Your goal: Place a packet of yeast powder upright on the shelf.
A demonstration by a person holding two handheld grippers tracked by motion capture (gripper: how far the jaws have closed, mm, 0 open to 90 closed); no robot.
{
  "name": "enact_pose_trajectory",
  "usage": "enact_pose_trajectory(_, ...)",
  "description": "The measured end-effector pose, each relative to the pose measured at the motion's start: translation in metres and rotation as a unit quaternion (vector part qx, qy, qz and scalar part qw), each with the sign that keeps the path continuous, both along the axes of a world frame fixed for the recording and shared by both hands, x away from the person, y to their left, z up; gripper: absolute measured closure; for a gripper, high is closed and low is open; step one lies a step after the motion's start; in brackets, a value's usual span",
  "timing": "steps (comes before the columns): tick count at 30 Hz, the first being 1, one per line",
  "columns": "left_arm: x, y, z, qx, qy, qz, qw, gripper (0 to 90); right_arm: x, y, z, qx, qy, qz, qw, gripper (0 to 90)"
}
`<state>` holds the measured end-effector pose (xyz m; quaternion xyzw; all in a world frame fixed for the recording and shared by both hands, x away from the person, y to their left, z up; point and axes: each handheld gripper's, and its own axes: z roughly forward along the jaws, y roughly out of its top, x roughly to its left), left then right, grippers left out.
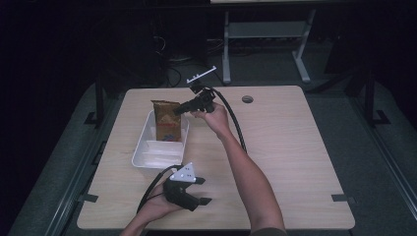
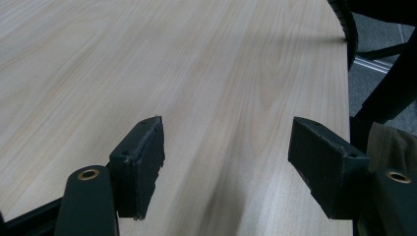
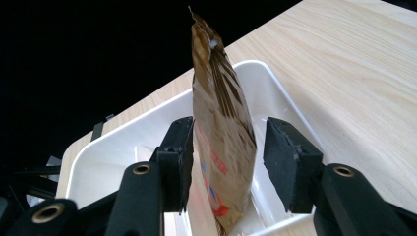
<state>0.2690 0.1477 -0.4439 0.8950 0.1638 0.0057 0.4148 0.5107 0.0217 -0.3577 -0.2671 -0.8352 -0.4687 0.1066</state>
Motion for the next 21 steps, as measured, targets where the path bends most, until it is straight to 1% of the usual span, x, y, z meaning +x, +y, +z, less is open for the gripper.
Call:
enact_pose_trajectory(1, 0.0, 0.0, 0.0, 0.001, 0.0, -0.001, 1.0, 29.1, -0.001, -0.004, 0.0, 0.001, 0.002, -0.001, 1.0, 53.2)
enact_pose_trajectory(3, 0.0, 0.0, 0.0, 0.0, 0.0, 0.0, 1.0, 29.1, -0.002, -0.007, -0.001, 0.002, 0.002, 0.0, 1.0, 53.0)
enact_pose_trajectory(4, 0.0, 0.0, 0.0, -0.001, 0.001, 0.0, 1.0, 29.1, -0.004, -0.011, 0.0, 0.004, 0.001, -0.001, 1.0, 52.8)
enact_pose_trajectory(5, 0.0, 0.0, 0.0, -0.001, 0.001, 0.0, 1.0, 29.1, -0.004, -0.011, 0.0, 0.004, 0.001, -0.001, 1.0, 52.8)
enact_pose_trajectory(6, 0.0, 0.0, 0.0, 0.0, 0.0, 0.0, 1.0, 29.1, -0.006, -0.016, -0.001, 0.007, 0.002, -0.002, 1.0, 52.5)
enact_pose_trajectory(9, 0.0, -0.001, 0.0, 0.002, -0.003, 0.002, 1.0, 29.1, -0.008, -0.021, -0.001, 0.008, 0.001, -0.004, 1.0, 52.2)
enact_pose_trajectory(10, 0.0, -0.001, 0.0, 0.001, -0.003, 0.002, 1.0, 29.1, -0.01, -0.026, -0.001, 0.008, -0.001, -0.007, 0.9999, 51.6)
enact_pose_trajectory(11, 0.0, -0.002, -0.001, 0.002, -0.002, 0.001, 1.0, 29.1, -0.01, -0.026, -0.001, 0.008, -0.001, -0.007, 0.9999, 51.6)
enact_pose_trajectory(12, -0.001, -0.002, -0.001, 0.003, -0.002, -0.001, 1.0, 29.1, -0.012, -0.031, -0.001, 0.009, 0.001, -0.009, 0.9999, 51.6)
enact_pose_trajectory(15, -0.001, -0.003, -0.001, 0.003, -0.003, -0.002, 1.0, 29.1, -0.014, -0.035, -0.002, 0.012, 0.0, -0.01, 0.9999, 51.6)
enact_pose_trajectory(16, -0.001, -0.003, -0.001, 0.002, -0.001, -0.001, 1.0, 29.1, -0.018, -0.039, -0.002, 0.012, -0.002, -0.01, 0.9999, 51.7)
enact_pose_trajectory(21, -0.001, -0.003, -0.002, 0.0, 0.003, 0.002, 1.0, 29.1, -0.023, -0.046, -0.002, 0.019, -0.004, -0.011, 0.9997, 51.6)
